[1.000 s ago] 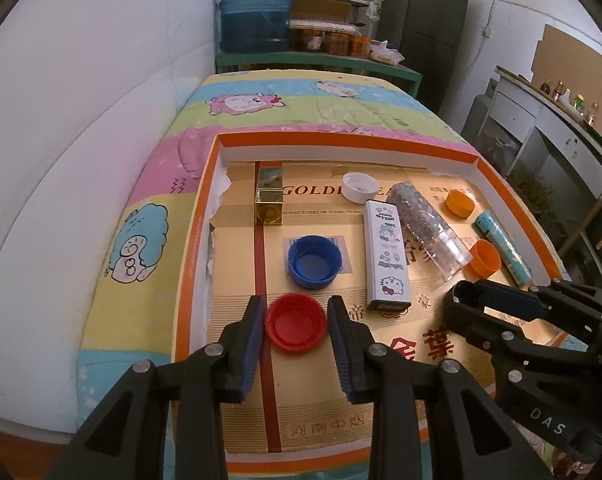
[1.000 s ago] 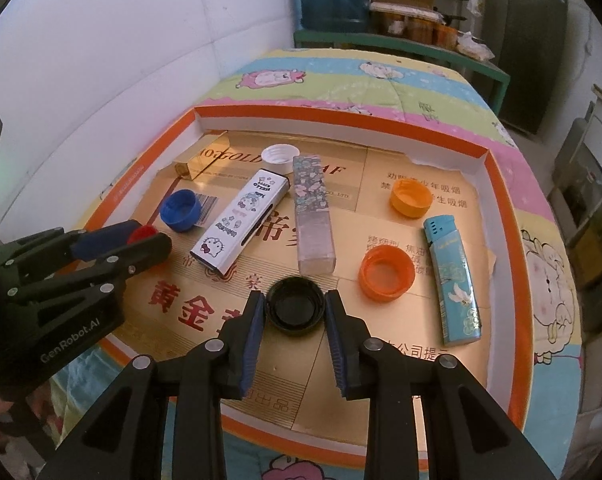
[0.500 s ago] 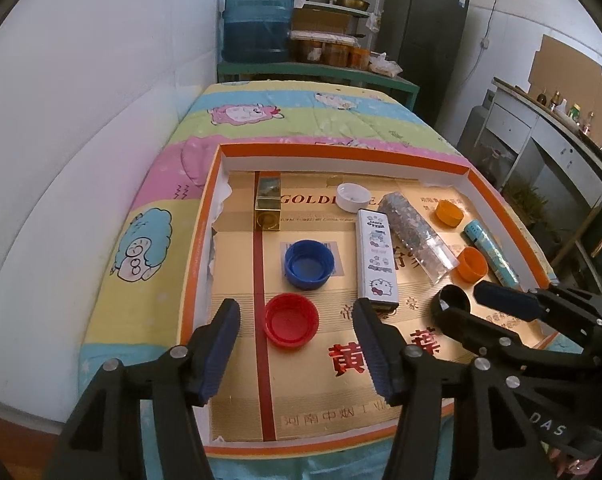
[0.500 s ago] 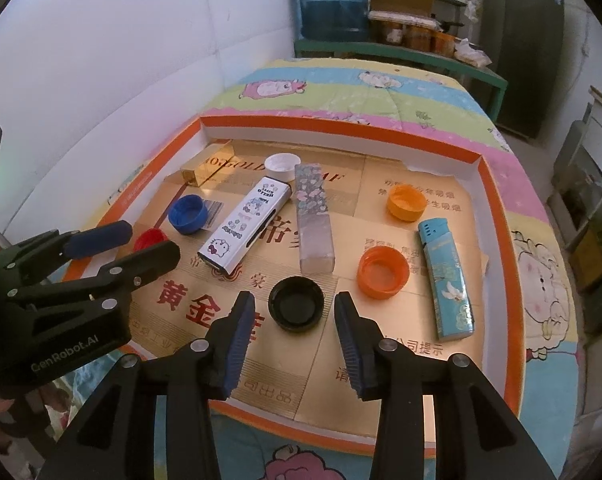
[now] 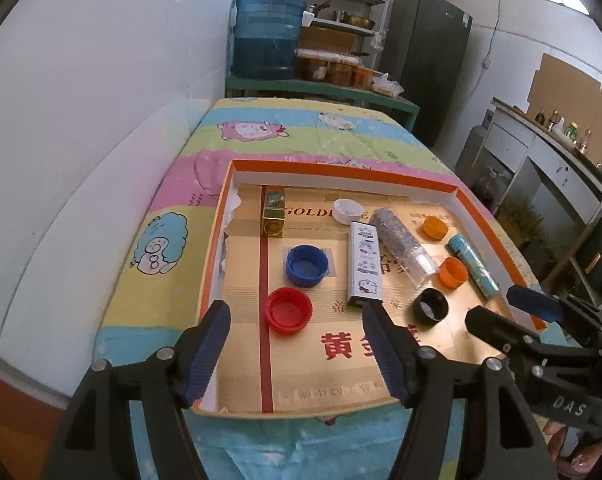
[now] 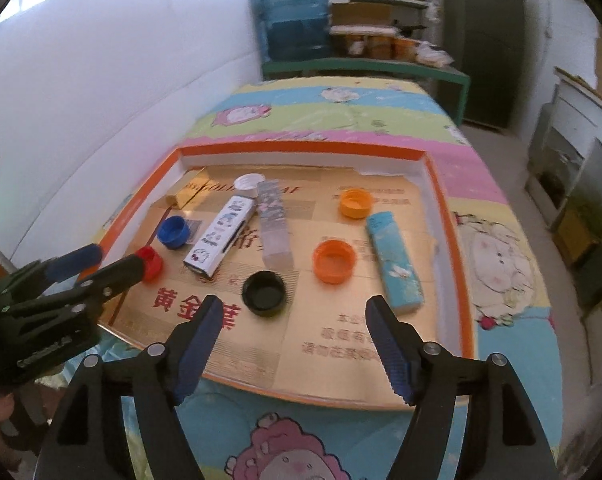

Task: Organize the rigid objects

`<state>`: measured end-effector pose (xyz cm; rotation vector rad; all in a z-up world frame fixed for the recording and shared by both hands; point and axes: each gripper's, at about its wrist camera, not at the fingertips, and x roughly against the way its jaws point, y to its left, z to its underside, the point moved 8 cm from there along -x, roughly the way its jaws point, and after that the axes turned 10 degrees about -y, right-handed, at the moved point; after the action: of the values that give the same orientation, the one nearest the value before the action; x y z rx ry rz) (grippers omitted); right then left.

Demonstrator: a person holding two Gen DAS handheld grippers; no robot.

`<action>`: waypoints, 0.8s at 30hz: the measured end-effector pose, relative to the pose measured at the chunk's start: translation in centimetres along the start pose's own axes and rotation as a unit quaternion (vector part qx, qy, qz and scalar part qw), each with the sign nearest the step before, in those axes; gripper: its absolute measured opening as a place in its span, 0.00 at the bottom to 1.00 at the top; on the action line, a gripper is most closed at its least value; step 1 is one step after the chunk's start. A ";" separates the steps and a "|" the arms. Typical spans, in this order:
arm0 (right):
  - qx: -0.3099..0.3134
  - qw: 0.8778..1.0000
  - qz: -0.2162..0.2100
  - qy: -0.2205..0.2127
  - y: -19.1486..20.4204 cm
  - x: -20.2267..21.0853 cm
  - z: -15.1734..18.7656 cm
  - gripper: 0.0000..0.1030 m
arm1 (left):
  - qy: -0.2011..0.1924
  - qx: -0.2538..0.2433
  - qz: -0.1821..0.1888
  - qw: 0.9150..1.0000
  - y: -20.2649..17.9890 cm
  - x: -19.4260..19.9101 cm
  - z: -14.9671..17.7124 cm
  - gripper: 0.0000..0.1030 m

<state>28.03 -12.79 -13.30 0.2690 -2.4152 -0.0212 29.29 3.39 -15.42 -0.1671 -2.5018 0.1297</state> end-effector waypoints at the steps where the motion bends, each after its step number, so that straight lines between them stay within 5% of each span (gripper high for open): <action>1: -0.005 1.000 0.006 -0.004 -0.2 0.4 0.0 0.73 | -0.002 0.000 0.001 1.000 -0.1 0.3 0.0 0.66; 24: -0.034 0.998 0.043 -0.043 -0.3 7.2 0.8 0.73 | -0.041 -0.003 0.024 0.999 -1.8 7.3 0.1 0.66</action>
<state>22.24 -14.52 -9.25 0.1348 -2.5048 -0.0762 23.21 2.66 -10.97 -0.2290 -2.5801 0.1525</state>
